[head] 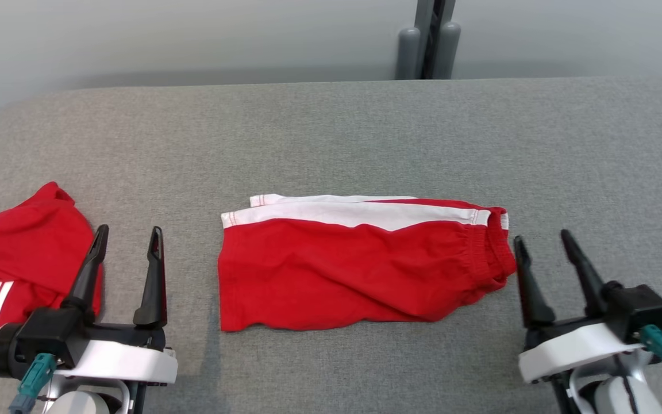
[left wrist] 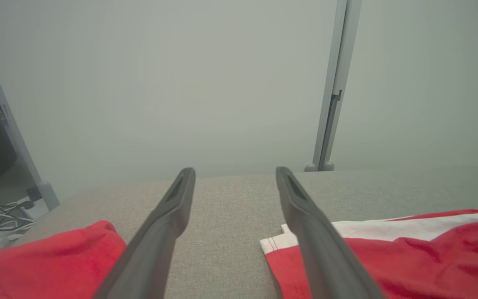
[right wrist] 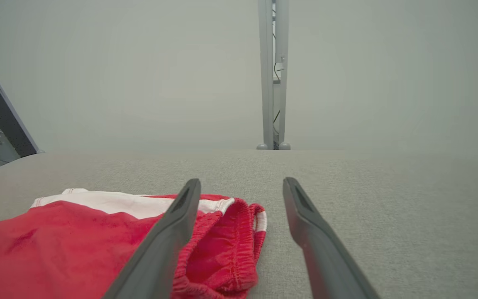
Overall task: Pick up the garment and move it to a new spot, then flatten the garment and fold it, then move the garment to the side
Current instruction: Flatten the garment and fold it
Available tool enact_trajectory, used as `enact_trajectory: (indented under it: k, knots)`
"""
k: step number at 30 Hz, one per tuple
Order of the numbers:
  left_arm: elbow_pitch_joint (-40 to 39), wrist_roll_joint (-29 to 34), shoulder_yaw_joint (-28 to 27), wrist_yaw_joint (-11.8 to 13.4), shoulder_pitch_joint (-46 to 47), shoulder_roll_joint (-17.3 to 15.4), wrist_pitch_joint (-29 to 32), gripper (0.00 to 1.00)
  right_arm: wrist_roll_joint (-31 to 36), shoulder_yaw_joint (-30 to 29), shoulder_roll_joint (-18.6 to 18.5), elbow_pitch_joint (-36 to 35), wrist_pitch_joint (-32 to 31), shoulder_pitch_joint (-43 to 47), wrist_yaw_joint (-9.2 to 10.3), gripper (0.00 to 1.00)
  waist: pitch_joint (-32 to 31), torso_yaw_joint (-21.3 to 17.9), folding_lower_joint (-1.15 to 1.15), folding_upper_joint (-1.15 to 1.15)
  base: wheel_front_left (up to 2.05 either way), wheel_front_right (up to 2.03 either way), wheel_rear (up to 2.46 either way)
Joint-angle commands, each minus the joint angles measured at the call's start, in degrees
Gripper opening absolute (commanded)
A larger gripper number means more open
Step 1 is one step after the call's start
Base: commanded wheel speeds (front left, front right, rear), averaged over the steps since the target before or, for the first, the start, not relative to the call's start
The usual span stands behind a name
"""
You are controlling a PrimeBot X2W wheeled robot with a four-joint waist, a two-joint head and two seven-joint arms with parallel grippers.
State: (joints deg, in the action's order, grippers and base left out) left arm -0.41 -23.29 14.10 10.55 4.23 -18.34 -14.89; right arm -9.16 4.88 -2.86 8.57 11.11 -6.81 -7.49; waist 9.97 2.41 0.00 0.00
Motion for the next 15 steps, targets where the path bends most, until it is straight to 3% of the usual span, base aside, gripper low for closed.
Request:
enact_trajectory:
  k: [1,8,15]
  knots:
    - [0.28,-0.12,0.18,-0.31,1.10,0.08,-0.12,1.00,-0.67,0.87,-0.17,0.85,-0.50,-0.55,-0.01,1.00,0.01,0.55,0.00,0.00,0.00,0.00,0.00]
    - [1.43,-0.39,1.47,-0.86,1.40,1.04,-0.12,1.00,-3.32,4.66,-0.24,8.08,-2.11,-2.19,-0.01,1.00,0.58,2.17,0.00,0.00,0.00,0.00,0.00]
    - [2.44,-0.64,2.53,-1.55,2.08,1.72,-0.13,1.00,-4.10,1.66,-0.24,14.84,-3.36,-3.87,-0.01,1.00,1.33,2.93,0.00,0.00,0.00,0.00,0.00]
